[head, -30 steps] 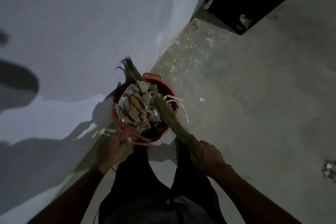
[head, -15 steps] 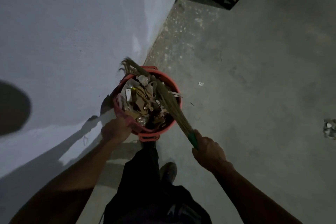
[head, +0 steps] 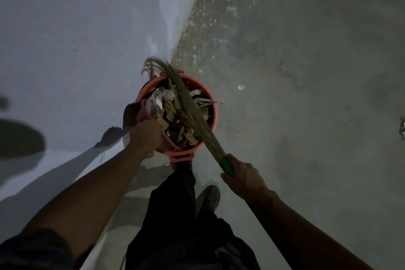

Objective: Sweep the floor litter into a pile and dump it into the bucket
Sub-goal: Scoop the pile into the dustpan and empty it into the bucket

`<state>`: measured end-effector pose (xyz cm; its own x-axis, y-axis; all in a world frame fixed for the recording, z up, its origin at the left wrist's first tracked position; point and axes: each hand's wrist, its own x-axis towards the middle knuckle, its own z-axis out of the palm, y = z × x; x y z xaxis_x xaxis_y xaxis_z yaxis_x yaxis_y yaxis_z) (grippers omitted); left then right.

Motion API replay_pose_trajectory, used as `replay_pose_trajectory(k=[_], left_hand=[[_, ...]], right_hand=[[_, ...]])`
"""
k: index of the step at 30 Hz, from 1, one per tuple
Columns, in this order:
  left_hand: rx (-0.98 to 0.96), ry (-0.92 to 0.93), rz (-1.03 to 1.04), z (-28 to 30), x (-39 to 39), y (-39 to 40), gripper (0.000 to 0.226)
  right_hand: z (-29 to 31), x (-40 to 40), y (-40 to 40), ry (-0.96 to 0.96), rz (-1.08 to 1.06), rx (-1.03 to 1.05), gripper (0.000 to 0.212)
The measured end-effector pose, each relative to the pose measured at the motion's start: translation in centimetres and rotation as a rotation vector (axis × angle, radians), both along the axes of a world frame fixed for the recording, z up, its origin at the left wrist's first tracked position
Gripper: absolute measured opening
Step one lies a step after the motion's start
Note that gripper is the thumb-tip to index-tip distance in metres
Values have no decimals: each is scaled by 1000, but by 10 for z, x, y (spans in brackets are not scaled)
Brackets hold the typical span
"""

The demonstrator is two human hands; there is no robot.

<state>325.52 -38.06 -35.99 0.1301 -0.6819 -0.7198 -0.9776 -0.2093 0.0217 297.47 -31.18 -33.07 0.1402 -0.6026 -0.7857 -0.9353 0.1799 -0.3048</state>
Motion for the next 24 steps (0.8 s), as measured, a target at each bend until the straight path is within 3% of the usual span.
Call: replay_pose_trajectory(k=[7, 15, 24], left_hand=[[108, 38, 96, -39, -8, -25, 20], [31, -22, 3, -81, -25, -51, 22], [39, -54, 3, -98, -36, -57, 23]], right_hand=[[-52, 23, -16, 20, 5, 85, 56], [-96, 27, -47, 72, 26, 123, 41], [-106, 29, -48, 62, 10, 133, 42]])
